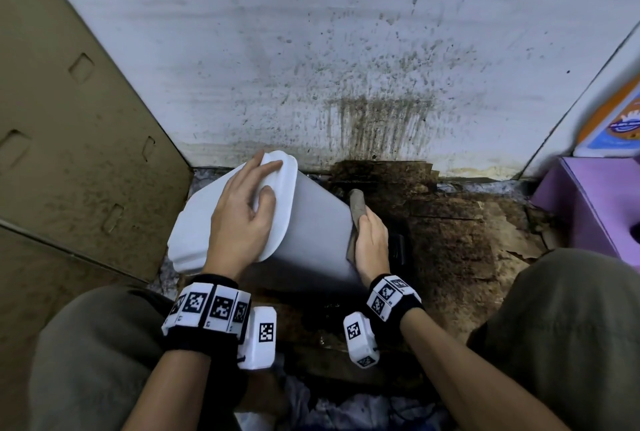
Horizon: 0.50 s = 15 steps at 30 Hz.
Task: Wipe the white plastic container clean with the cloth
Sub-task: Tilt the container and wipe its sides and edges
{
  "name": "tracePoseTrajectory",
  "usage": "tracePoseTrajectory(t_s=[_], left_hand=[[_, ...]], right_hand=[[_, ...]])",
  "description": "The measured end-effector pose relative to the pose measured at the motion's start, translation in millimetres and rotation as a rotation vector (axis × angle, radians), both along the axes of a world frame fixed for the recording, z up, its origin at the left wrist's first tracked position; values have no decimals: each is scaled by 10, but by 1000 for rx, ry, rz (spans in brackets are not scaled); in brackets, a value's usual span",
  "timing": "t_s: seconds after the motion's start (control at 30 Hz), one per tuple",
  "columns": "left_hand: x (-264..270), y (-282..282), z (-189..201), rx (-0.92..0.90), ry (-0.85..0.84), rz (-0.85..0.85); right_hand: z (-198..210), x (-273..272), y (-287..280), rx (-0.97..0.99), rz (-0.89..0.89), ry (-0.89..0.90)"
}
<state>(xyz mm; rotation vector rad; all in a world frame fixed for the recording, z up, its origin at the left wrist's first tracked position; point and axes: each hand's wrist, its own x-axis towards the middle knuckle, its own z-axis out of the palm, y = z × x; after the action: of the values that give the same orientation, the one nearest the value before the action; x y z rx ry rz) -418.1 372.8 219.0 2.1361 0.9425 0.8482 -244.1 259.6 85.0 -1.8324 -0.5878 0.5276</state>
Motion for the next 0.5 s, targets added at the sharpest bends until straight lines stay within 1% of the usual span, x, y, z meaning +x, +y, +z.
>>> tracePoseTrajectory(t_s=[0.1, 0.2, 0.33, 0.4, 0.5], left_hand=[[-16, 7, 8, -5, -7, 7], [-1, -14, 21, 2, 7, 11], [30, -39, 19, 9, 31, 6], [35, -38, 13, 15, 35, 4], [31, -43, 4, 18, 42, -2]], right_hand=[[139, -147, 117, 62, 7, -42], [353, -309, 238, 112, 30, -15], [699, -516, 349, 190, 124, 6], [774, -596, 386, 191, 155, -28], [753, -645, 370, 195, 127, -136]])
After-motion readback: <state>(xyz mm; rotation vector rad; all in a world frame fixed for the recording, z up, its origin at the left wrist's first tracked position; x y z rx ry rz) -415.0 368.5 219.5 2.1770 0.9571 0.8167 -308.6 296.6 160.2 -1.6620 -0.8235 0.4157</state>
